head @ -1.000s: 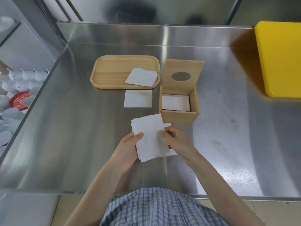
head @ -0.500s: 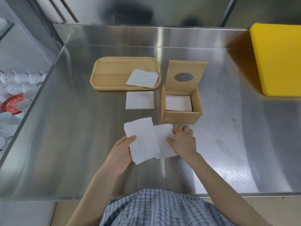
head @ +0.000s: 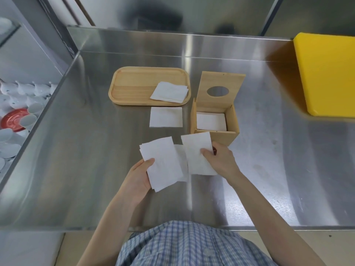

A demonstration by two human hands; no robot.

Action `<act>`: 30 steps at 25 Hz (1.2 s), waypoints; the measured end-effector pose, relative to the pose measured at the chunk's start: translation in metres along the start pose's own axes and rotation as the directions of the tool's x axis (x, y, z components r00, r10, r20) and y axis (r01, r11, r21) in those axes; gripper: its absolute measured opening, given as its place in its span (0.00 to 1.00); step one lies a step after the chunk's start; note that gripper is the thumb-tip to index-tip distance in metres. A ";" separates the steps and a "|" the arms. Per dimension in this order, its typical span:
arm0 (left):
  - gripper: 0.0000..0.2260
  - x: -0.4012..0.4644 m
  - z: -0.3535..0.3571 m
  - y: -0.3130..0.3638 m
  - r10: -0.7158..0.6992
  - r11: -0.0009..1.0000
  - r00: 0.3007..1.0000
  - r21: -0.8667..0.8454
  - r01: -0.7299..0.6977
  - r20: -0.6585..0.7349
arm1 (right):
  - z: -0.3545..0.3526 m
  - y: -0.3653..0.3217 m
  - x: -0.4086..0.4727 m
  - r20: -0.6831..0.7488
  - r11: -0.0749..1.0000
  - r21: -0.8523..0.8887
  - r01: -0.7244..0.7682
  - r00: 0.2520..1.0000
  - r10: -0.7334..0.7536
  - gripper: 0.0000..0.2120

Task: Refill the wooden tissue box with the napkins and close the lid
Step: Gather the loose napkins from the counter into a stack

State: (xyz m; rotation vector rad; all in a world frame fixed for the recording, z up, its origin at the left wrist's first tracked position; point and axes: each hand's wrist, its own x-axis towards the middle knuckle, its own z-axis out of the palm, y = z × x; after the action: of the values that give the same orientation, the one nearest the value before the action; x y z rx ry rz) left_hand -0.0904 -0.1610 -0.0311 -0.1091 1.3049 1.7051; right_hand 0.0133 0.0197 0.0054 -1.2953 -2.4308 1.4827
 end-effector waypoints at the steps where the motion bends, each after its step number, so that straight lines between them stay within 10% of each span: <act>1: 0.10 0.000 0.000 0.000 0.002 1.000 1.000 0.005 -0.002 0.001 | -0.005 -0.006 -0.003 -0.001 1.000 0.017 0.021 1.000 -0.021 0.12; 8: 0.15 0.001 0.008 0.000 -0.007 1.000 1.000 0.014 0.007 0.018 | -0.009 -0.048 -0.021 0.411 0.837 0.544 -0.062 0.889 -0.202 0.08; 14: 0.15 0.000 0.007 0.004 -0.035 0.999 0.999 0.016 0.034 0.040 | 0.037 -0.038 -0.005 0.302 0.991 0.135 0.001 0.952 -0.043 0.11; 27: 0.11 0.002 -0.007 0.006 -0.006 0.999 1.000 0.039 0.006 0.016 | 0.051 -0.029 0.014 0.178 0.997 0.035 0.066 0.981 -0.071 0.08; 30: 0.10 0.001 -0.015 0.012 -0.005 0.999 1.000 0.036 0.006 -0.026 | 0.054 -0.026 0.023 0.139 0.965 -0.209 0.161 0.981 -0.133 0.12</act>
State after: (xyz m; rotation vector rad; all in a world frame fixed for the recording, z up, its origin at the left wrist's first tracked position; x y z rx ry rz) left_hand -0.1062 -0.1721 -0.0298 -0.1135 1.3525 1.6800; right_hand -0.0403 -0.0098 -0.0136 -1.0503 -2.7692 1.3269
